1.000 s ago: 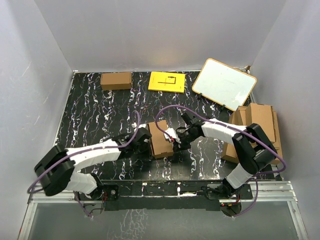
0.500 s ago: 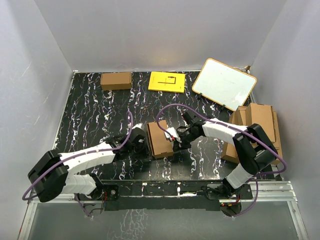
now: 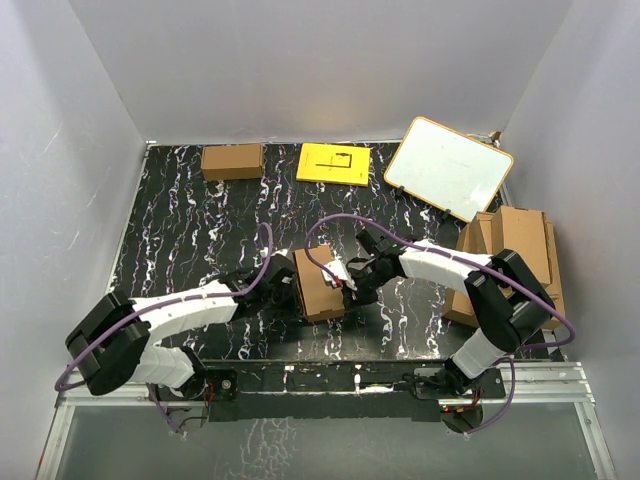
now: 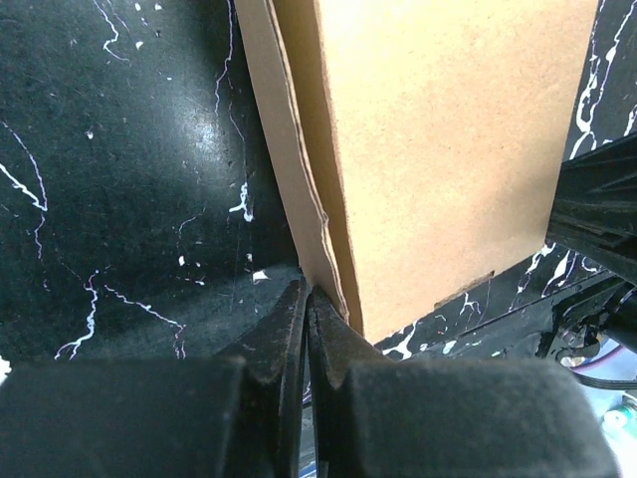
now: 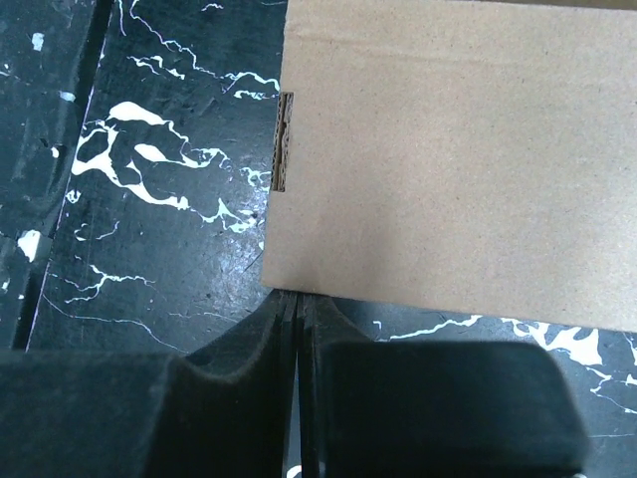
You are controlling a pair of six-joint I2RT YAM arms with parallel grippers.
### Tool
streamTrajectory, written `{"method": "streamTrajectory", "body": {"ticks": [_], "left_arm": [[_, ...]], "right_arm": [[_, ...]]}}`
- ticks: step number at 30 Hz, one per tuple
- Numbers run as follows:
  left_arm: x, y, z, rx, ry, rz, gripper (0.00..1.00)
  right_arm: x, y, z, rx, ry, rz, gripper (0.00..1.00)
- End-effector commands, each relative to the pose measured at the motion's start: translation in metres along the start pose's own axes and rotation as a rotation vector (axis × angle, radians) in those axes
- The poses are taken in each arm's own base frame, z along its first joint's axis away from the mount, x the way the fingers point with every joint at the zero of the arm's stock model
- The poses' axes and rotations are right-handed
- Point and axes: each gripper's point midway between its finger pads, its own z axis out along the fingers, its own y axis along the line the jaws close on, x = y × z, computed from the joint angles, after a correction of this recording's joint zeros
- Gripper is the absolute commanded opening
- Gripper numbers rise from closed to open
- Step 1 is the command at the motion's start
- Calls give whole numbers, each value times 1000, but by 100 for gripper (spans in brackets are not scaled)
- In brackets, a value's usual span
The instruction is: Fold the paper box
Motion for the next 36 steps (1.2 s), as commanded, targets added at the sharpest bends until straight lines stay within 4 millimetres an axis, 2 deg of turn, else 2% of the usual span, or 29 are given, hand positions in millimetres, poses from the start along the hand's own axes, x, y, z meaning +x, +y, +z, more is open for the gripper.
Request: {"method": "streamTrajectory", "body": {"ticks": [1, 5, 9, 15, 19, 22, 25, 29, 33, 36], "left_arm": [[-21, -50, -5, 163, -42, -17, 0], [-20, -46, -2, 137, -34, -14, 0], [-16, -24, -5, 72, -46, -11, 0], [-19, 13, -19, 8, -91, -6, 1], [-37, 28, -27, 8, -136, -1, 2], [-52, 39, -29, -7, -151, 25, 2], [-75, 48, -29, -30, -180, 40, 3], [-104, 57, -19, -39, -197, 30, 3], [-131, 55, -12, -40, -231, 48, 1], [-140, 56, 0, -41, -216, 51, 1]], "right_arm": [[-56, -11, -5, 15, -156, -113, 8], [-54, -12, -5, 15, -148, -107, 8], [-43, -20, -13, 42, -104, -106, 9], [-23, -46, -56, 179, -91, -71, 11], [-18, -61, -74, 266, -97, -57, 16], [-16, -72, -78, 300, -78, -65, 23], [-19, -89, -81, 320, -67, -92, 28], [-14, -113, -74, 286, -31, -126, 27], [-11, -141, -62, 246, 6, -161, 24], [-9, -159, -52, 230, 20, -168, 22]]}}
